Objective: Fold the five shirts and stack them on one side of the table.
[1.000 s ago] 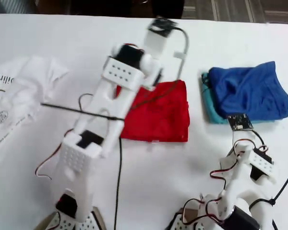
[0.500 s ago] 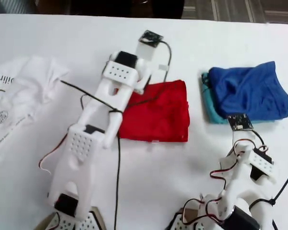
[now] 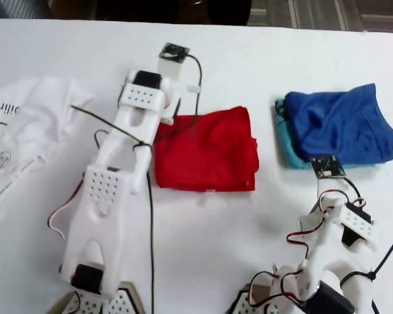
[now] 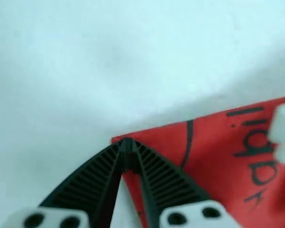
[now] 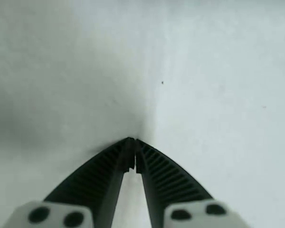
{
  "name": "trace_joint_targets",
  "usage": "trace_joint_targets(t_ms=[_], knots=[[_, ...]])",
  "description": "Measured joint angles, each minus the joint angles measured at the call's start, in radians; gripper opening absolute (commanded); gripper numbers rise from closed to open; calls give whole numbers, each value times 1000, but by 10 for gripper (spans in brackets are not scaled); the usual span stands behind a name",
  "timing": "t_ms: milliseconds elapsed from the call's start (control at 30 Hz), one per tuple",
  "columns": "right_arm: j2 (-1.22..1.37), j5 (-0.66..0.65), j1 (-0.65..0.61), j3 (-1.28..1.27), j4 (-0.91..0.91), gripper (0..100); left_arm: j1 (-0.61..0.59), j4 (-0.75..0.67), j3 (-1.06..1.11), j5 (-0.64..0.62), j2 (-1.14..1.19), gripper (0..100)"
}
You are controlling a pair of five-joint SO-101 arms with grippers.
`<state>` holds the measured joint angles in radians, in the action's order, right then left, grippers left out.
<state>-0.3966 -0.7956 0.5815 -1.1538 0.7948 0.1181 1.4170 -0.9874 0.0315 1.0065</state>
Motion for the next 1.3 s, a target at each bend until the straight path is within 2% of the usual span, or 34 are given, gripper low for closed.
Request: trace_joint_targets(t_ms=[133,267,367,500,667,800,1033,1300], knots=[[-21,15,0,14,23,21,0,58,-100,2,0,27],[-117,141,-46,130,183,21,-6,167,-241,2,0,27],[-183,235,-181,235,319,21,-9,230,-315,0,5,27],[-207,347,-433,371,430,21,-9,249,-327,0,14,27],[-170,456,-715,471,440,21,-9,247,-345,0,109,27],[-80,502,-825,482,417,21,-15,245,-345,-8,167,27],[109,508,-853,482,316,21,-32,192,-345,-46,209,27],[193,508,-756,482,307,21,-37,164,-351,-46,244,27]])
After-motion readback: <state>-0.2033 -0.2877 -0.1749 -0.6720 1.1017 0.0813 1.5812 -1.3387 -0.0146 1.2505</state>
